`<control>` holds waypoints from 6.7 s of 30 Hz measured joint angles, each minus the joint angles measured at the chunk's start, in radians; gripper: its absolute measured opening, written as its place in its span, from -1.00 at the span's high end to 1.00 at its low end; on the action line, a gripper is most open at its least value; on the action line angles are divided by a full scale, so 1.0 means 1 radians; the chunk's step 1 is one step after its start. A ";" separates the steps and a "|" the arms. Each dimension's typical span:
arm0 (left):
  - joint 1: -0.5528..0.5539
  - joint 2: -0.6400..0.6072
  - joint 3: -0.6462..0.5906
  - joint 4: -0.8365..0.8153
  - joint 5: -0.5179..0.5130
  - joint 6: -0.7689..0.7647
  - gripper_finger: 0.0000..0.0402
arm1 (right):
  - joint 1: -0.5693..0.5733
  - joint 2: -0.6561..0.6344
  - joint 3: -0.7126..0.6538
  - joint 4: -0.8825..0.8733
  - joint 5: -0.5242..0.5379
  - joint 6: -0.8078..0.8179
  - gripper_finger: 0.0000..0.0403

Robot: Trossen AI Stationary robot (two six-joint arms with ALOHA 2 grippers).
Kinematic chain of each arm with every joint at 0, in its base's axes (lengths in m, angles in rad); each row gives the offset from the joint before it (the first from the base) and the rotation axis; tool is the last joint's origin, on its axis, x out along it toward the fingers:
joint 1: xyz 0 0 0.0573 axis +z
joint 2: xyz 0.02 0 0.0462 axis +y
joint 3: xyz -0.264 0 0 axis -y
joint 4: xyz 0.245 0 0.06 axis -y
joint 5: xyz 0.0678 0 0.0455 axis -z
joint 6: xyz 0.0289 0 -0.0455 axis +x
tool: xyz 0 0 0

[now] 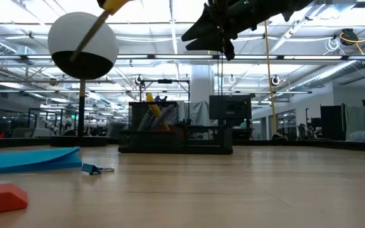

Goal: Pick and place office supplies into organizer
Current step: Put the yellow scissors into the black desk organizer, then put the blue binder clip into the black desk organizer

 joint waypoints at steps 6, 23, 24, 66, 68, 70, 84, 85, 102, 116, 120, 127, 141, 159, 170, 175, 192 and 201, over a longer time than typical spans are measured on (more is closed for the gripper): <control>0.075 0.000 0.000 0.046 -0.044 -0.013 0.92 | 0.000 0.000 0.000 0.000 0.000 0.000 0.38; 0.296 0.002 0.000 0.193 -0.036 -0.047 0.92 | 0.000 0.000 0.000 0.000 0.000 0.000 0.38; 0.305 0.002 0.000 0.198 -0.024 -0.035 0.92 | 0.000 0.000 0.000 0.000 0.000 0.000 0.38; 0.484 0.002 -0.495 0.961 0.166 0.020 0.92 | 0.000 0.000 0.000 0.000 0.000 0.000 0.38; 0.506 0.002 -0.525 1.010 0.186 0.015 0.92 | 0.000 0.000 0.000 0.000 0.000 0.000 0.38; 0.531 0.002 -0.551 1.048 0.194 0.007 0.92 | 0.000 0.000 0.000 0.000 0.000 0.000 0.38; 0.612 0.002 -0.635 1.095 0.369 -0.030 0.92 | 0.000 0.000 0.000 0.000 0.000 0.000 0.38; 0.608 0.002 -0.636 1.095 0.370 -0.035 0.92 | 0.000 0.000 0.000 0.000 0.000 0.000 0.38; 0.604 0.145 -0.642 1.269 0.400 -0.040 0.92 | 0.000 0.000 0.000 0.000 0.000 0.000 0.38; 0.634 0.169 -0.587 1.249 0.413 -0.036 0.93 | 0.000 0.000 0.000 0.000 0.000 0.000 0.38; 0.634 0.168 -0.587 1.250 0.429 -0.044 0.93 | 0.000 0.000 0.000 0.000 0.000 0.000 0.38; 0.606 0.168 -0.586 1.191 0.459 -0.036 0.93 | 0.000 0.000 0.000 0.000 0.000 0.000 0.38; 0.597 0.167 -0.586 1.146 0.458 0.009 0.92 | 0.000 0.000 0.000 0.000 0.000 0.000 0.38; 0.640 0.241 -0.587 1.239 0.501 -0.036 0.78 | 0.000 0.000 0.000 0.000 0.000 0.000 0.38; 0.645 0.250 -0.573 1.241 0.530 -0.048 0.85 | 0.000 0.000 0.000 0.000 0.000 0.000 0.38; 0.645 0.249 -0.572 1.201 0.530 -0.071 0.57 | 0.000 0.000 0.000 0.000 0.000 0.000 0.38; 0.641 0.248 -0.572 1.170 0.531 -0.125 0.43 | 0.000 0.000 0.000 0.000 0.000 0.000 0.38; 0.641 0.244 -0.571 1.205 0.623 -0.296 0.43 | 0.000 0.000 0.000 0.000 0.000 0.000 0.38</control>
